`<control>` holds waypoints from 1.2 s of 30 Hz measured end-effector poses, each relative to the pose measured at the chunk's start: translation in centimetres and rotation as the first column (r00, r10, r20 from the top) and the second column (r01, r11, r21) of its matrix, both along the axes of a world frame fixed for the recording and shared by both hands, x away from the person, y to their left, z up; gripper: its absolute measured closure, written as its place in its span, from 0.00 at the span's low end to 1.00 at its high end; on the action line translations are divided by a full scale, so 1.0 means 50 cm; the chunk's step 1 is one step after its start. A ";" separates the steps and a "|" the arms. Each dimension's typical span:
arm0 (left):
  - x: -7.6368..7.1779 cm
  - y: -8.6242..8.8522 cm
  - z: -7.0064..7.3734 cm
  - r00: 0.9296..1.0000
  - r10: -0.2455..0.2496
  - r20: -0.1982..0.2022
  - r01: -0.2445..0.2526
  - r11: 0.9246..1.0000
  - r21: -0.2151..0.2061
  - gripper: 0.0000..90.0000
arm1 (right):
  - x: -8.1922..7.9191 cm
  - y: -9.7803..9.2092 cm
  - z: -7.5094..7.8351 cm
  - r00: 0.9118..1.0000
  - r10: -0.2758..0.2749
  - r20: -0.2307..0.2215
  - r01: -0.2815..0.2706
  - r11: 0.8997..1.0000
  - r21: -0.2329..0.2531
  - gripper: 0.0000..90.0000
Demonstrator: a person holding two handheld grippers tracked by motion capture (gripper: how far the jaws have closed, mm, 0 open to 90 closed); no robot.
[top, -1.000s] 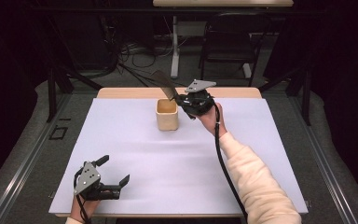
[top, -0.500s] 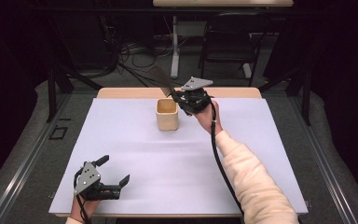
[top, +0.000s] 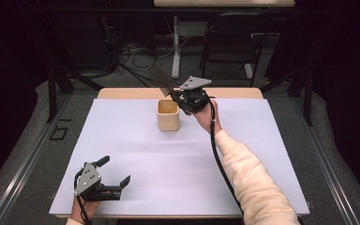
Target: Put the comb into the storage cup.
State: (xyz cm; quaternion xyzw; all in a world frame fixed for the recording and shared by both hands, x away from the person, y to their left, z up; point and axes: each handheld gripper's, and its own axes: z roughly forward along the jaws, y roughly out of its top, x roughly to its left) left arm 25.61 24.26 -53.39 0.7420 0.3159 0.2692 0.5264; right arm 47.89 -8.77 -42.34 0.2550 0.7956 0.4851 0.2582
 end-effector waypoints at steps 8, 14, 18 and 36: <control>0.000 0.000 0.000 1.000 0.000 -0.001 0.000 1.000 0.000 0.00 | 0.002 0.009 0.008 1.000 0.011 0.002 -0.011 1.000 -0.003 0.80; 0.000 0.000 0.000 1.000 0.000 0.000 0.000 1.000 0.001 0.01 | 0.005 0.017 0.012 1.000 0.018 0.007 -0.018 1.000 0.000 0.80; 0.000 0.000 0.000 1.000 -0.001 -0.001 0.001 1.000 0.000 0.01 | 0.007 0.019 0.010 1.000 0.019 0.001 -0.019 1.000 -0.001 0.80; 0.001 0.000 0.000 1.000 0.002 -0.001 -0.002 1.000 -0.004 0.01 | 0.018 0.025 0.009 1.000 0.021 -0.007 -0.021 1.000 -0.002 0.80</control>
